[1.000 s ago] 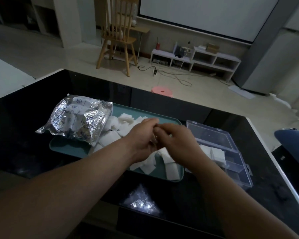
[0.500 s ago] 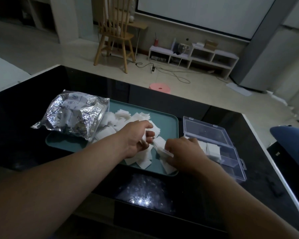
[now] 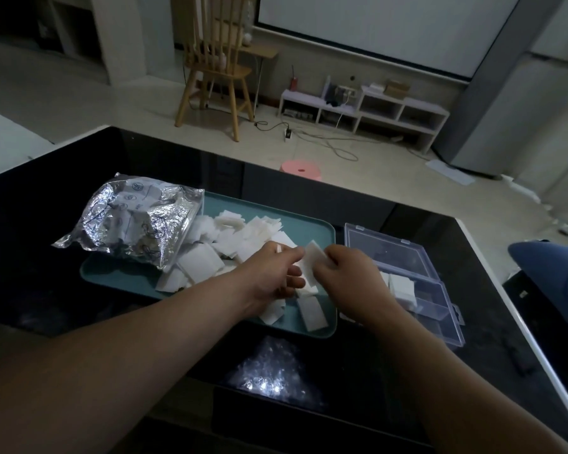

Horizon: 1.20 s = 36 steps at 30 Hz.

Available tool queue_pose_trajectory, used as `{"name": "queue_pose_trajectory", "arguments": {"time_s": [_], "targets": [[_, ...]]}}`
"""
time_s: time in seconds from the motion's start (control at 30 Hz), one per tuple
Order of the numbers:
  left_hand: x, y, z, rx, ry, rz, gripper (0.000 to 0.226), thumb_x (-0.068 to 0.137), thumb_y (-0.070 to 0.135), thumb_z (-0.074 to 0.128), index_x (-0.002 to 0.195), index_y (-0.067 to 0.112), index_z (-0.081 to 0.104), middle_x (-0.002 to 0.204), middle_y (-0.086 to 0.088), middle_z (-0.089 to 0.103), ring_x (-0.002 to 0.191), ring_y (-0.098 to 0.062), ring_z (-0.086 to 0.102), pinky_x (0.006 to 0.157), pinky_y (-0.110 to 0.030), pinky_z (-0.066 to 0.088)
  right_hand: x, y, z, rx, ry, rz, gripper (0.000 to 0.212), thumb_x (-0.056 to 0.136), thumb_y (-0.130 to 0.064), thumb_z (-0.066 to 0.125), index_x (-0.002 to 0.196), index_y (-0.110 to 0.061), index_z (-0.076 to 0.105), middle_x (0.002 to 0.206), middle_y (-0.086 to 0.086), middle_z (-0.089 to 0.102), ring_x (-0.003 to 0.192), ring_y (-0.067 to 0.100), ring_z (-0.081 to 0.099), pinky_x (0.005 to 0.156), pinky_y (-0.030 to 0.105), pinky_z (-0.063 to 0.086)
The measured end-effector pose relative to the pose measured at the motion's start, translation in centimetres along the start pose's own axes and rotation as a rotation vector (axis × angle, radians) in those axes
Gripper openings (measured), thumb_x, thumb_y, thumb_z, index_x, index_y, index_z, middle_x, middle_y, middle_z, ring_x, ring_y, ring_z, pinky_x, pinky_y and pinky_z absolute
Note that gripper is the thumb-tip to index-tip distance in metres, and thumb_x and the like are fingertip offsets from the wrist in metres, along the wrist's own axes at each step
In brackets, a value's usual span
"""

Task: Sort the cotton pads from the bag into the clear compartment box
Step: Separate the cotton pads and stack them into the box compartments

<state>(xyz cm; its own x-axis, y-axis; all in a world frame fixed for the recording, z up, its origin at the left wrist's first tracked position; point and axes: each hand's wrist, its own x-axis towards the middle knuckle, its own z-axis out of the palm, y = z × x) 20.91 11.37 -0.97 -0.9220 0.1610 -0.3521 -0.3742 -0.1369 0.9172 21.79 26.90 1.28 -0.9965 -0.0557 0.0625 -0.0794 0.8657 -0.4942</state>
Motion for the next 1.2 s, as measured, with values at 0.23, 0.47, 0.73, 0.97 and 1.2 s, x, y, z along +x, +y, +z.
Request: {"name": "queue_pose_trajectory", "arguments": {"time_s": [0.23,0.47,0.73,0.97,1.2], "targets": [[-0.4,-0.2,0.5,-0.088,-0.099,0.008,0.046,0.101,0.039,0.062,0.137,0.015,0.047,0.098,-0.001,0.065,0.08,-0.012,0.062,0.067,-0.03,0.056,-1.1,-1.8,0.6,0.103,-0.039,-0.085,0.023,0.099,-0.034,0.059,0.086,-0.021,0.071,0.07,-0.002,0.067,0.065,0.012,0.063,0.059,0.029,0.046],[-0.4,0.0,0.2,-0.164,-0.114,-0.046,0.04,0.104,0.026,0.053,0.138,0.006,0.049,0.099,-0.009,0.064,0.076,-0.019,0.064,0.066,-0.034,0.057,-1.1,-1.1,0.3,0.112,-0.036,-0.038,0.012,0.095,-0.033,0.066,0.096,-0.023,0.073,0.085,-0.007,0.072,0.08,0.011,0.068,0.076,0.036,0.058],[-0.3,0.1,-0.2,-0.235,-0.107,-0.066,0.028,0.102,0.018,0.044,0.126,0.015,0.058,0.09,-0.013,0.05,0.086,-0.029,0.055,0.07,-0.036,0.058,-0.5,-0.9,-0.2,0.128,0.123,0.053,0.014,0.095,-0.028,0.064,0.084,-0.021,0.064,0.077,-0.002,0.067,0.071,0.017,0.065,0.071,0.044,0.06],[-0.7,0.2,0.6,-0.256,-0.154,-0.01,0.024,0.106,0.023,0.044,0.12,0.018,0.062,0.098,-0.011,0.068,0.075,-0.019,0.069,0.074,-0.041,0.06,-1.2,-1.6,1.0,-0.034,0.171,-0.059,0.018,0.097,-0.033,0.059,0.083,-0.022,0.06,0.075,-0.005,0.063,0.069,0.017,0.061,0.07,0.047,0.059],[-0.2,0.2,0.0,-0.251,-0.078,-0.022,0.027,0.101,0.03,0.06,0.122,0.014,0.061,0.089,-0.004,0.073,0.072,-0.016,0.071,0.067,-0.035,0.06,-1.1,-1.6,0.0,0.114,-0.002,-0.157,0.022,0.097,-0.04,0.064,0.11,-0.026,0.073,0.095,-0.011,0.073,0.086,0.005,0.067,0.08,0.033,0.058]]}}
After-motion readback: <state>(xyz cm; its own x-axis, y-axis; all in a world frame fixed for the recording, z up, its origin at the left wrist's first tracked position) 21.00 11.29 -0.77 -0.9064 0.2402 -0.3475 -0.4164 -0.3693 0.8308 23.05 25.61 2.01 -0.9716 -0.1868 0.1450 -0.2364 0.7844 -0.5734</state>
